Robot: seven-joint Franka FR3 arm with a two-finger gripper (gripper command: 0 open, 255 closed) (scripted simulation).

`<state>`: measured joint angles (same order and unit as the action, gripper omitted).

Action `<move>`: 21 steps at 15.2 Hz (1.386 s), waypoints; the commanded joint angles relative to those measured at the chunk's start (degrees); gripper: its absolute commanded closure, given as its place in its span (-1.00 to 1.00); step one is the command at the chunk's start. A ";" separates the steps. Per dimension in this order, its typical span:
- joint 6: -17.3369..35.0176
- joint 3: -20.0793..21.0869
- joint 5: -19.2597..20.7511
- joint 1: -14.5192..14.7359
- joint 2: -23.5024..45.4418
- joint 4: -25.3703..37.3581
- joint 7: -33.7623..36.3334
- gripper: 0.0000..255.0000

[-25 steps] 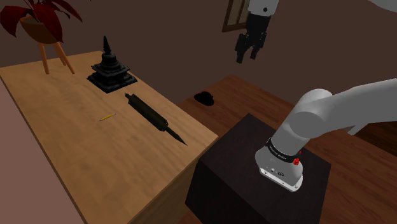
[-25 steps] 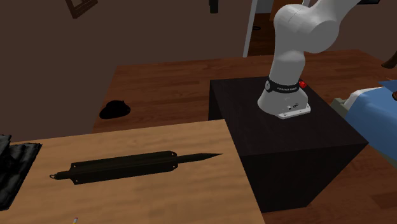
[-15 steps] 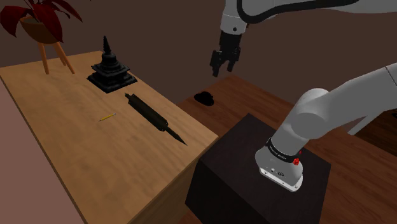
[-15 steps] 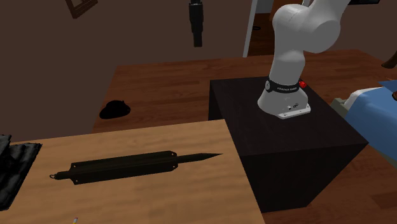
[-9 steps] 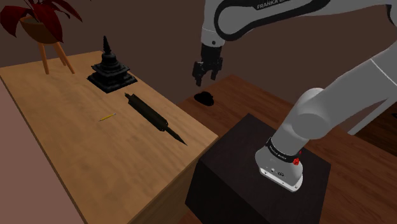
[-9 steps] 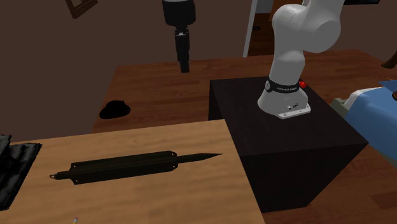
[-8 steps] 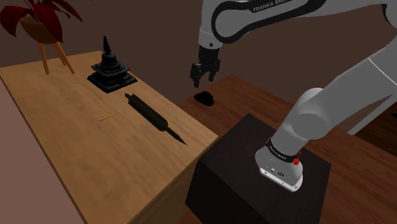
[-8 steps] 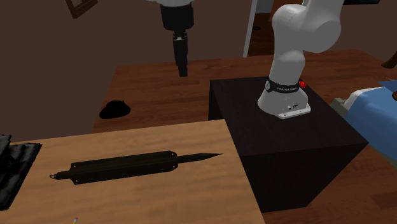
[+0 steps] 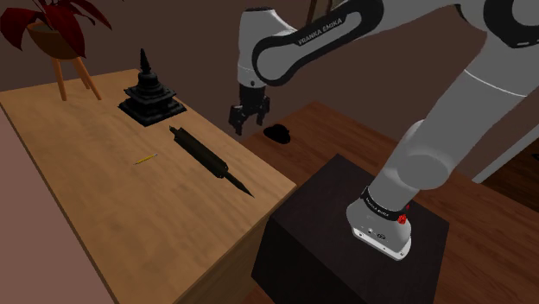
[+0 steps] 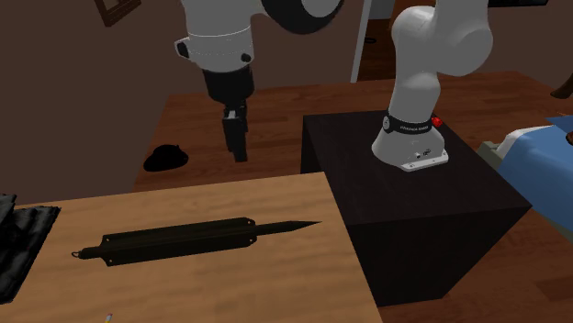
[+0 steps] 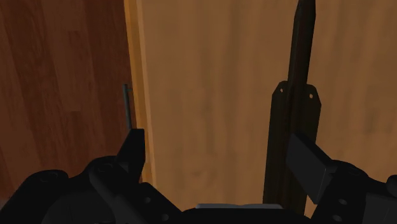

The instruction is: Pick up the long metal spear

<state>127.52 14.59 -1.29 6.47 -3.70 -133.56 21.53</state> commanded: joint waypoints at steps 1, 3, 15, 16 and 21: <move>1.54 0.84 1.38 0.54 4.52 3.04 1.78 -1.00; 3.21 1.39 2.98 1.25 8.90 5.70 3.53 -1.00; 8.74 0.76 10.95 6.81 29.80 20.62 10.67 -1.00; 9.31 0.63 11.16 6.91 30.36 20.59 10.81 -1.00; 11.32 0.11 11.93 7.29 32.40 20.57 11.31 -1.00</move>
<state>138.48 14.78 10.53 13.73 28.43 -112.93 32.79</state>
